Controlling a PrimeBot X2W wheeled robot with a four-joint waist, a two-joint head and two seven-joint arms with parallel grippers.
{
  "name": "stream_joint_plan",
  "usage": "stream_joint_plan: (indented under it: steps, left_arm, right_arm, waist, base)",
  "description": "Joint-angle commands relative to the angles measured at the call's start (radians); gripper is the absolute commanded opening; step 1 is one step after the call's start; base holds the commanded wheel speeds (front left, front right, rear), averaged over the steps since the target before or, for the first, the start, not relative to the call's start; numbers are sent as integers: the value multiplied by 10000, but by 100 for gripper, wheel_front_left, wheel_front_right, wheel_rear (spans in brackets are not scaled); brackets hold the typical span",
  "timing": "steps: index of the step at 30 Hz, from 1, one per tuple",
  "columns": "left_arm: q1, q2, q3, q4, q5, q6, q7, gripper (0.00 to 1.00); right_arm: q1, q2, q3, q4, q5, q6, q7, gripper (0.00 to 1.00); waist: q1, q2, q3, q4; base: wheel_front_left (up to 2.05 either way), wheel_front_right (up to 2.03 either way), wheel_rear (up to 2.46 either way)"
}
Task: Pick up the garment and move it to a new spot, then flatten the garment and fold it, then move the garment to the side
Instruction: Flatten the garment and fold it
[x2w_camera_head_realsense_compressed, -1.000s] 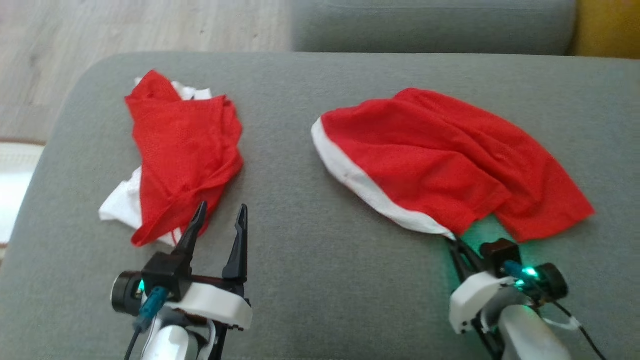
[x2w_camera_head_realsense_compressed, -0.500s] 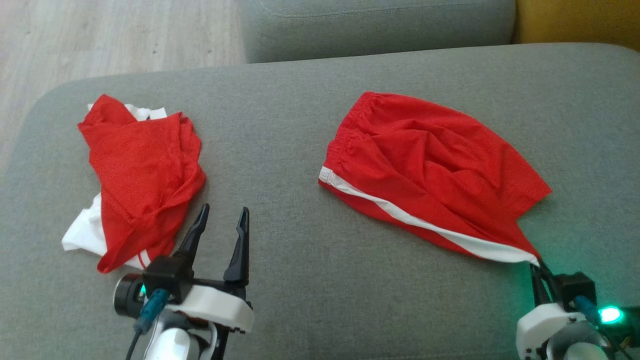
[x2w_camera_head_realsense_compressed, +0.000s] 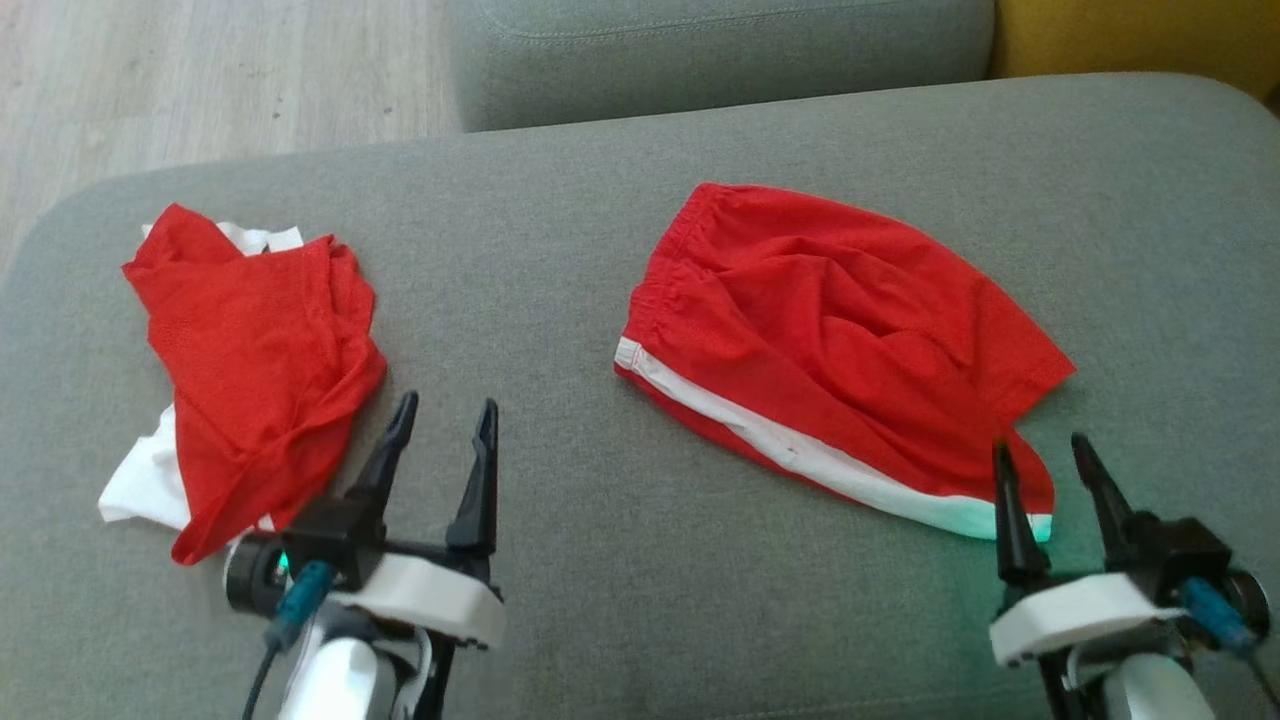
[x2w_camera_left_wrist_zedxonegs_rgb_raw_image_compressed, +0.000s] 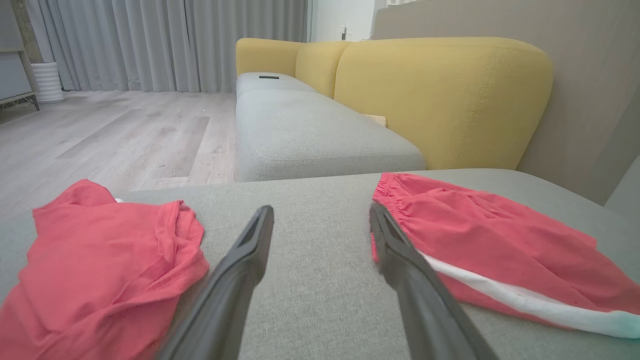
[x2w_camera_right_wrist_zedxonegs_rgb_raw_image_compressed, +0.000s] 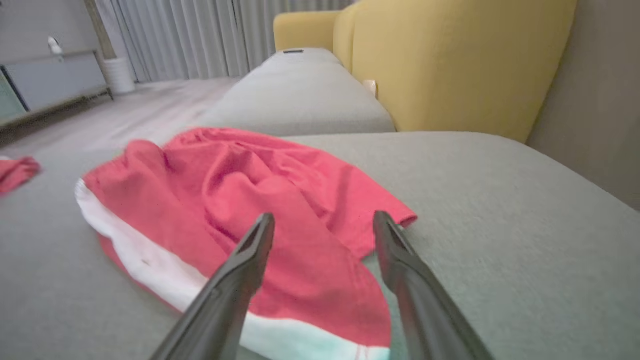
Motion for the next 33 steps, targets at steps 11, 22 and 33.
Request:
stream_joint_plan:
  steps: [11,22,33]
  left_arm:
    - [-1699,-14,116,852,-70,-741,-55,100]
    - [-4476,2,-1530,4366,-618,-1472,321,100]
    - [-5850,355,-2328,6261,-933,-1487,273,100]
  right_arm:
    - [-12,-67,727,-1207,2410,-9,-296,100]
    - [-557,-67,711,-980,2571,-9,-315,100]
    - [-670,-66,804,-1030,2740,-9,-316,100]
  waist:
    - [0,0,563,-300]
    - [0,0,1431,-1050]
    - [0,0,1653,-1443]
  base:
    - [0,0,0]
    - [0,0,0]
    - [0,0,0]
